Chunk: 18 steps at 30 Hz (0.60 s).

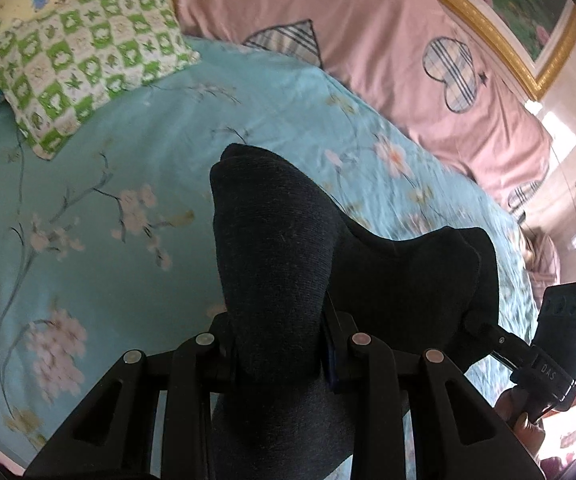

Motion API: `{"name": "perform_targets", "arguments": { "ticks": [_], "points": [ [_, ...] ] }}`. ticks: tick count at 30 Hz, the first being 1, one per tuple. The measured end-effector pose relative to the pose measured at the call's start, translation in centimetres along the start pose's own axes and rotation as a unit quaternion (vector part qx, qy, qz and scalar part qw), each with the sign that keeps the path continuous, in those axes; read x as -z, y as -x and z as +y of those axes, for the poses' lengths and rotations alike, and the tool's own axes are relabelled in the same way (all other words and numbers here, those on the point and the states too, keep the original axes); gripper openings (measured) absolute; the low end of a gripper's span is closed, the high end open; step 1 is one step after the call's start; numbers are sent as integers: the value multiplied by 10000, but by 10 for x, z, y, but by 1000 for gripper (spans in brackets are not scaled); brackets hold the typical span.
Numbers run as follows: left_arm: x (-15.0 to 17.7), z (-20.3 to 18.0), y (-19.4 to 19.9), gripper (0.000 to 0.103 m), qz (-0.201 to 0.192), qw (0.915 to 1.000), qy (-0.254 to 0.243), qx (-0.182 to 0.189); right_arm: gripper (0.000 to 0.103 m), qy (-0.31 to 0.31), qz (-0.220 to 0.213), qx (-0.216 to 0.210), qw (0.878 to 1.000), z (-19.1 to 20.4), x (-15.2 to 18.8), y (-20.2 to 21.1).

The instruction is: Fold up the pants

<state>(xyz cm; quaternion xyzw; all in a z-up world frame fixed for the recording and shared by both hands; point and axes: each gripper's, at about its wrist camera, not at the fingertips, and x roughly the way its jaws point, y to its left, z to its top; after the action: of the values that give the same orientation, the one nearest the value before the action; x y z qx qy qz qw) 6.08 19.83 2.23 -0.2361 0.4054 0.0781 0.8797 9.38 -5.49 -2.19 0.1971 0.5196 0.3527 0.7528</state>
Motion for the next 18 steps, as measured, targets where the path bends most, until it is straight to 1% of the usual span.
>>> {"name": "perform_targets", "arguments": {
  "ticks": [4,8,18],
  "points": [
    [-15,13,-3,30,-69,9999,97,-117,42,87,54,-85,9999,3,-13,-18],
    [-26,23,-13,30,-50,9995,215,-216,42,157,152,-116,9997,4,-27,-39],
    [-56,35,-33,30,-153,9982,224,-534,42,258,240,-158,9993,3,-56,-81]
  ]
}}
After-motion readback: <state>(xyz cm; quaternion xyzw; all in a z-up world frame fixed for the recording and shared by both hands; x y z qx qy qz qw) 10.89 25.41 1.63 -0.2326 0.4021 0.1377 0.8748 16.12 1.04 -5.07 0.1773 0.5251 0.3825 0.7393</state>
